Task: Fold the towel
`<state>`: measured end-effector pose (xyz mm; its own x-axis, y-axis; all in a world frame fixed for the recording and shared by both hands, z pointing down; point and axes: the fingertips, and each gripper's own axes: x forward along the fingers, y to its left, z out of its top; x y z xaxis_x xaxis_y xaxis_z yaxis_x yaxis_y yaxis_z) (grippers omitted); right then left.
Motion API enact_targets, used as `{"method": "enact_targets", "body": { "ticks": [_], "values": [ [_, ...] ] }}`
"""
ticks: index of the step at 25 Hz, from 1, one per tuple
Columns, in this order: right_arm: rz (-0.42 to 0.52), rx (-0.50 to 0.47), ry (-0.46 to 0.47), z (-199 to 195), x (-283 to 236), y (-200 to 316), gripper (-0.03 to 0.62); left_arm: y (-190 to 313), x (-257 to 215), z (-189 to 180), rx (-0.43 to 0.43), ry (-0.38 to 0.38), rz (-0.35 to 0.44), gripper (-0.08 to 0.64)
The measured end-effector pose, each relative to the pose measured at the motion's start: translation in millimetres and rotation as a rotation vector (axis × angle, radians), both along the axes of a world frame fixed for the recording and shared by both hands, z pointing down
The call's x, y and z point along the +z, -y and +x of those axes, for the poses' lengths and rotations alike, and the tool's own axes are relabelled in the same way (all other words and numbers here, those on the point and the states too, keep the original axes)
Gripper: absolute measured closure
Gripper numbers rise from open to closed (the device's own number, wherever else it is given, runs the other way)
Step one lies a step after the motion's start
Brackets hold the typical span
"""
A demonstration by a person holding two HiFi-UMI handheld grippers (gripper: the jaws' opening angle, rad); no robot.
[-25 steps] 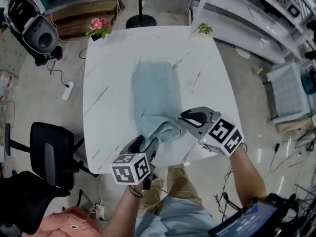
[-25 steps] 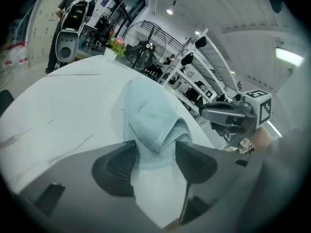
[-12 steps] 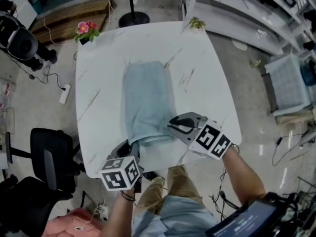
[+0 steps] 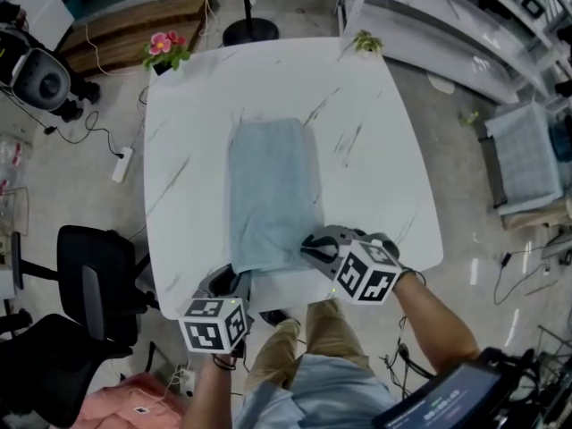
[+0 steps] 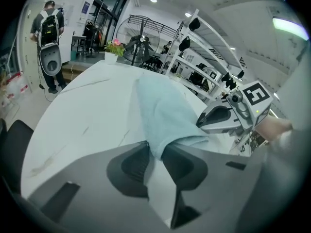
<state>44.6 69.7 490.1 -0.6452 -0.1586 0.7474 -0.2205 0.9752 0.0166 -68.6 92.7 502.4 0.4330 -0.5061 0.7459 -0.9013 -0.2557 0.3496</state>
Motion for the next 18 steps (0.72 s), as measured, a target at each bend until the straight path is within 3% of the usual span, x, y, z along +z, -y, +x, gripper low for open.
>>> {"method": "enact_targets", "body": {
  "ticks": [3, 5, 9, 15, 18],
  "values": [
    [-0.031, 0.041, 0.108, -9, -23, -1, 0.558, -5, -9, -4, 0.029, -0.035, -0.002, 0.44],
    [-0.048, -0.002, 0.128, -16, -25, -10, 0.557, -10, -10, -8, 0.042, -0.046, -0.009, 0.417],
    [-0.031, -0.141, 0.018, -21, 4, -36, 0.558, -18, -12, -13, 0.022, -0.062, -0.008, 0.411],
    [0.04, -0.198, -0.044, -21, 17, -43, 0.565, -1, -52, -13, -0.064, -0.141, 0.112, 0.411],
    [0.019, -0.2, -0.041, -23, 17, -46, 0.566, 17, -72, 3, -0.051, -0.168, 0.168, 0.42]
  ]
}}
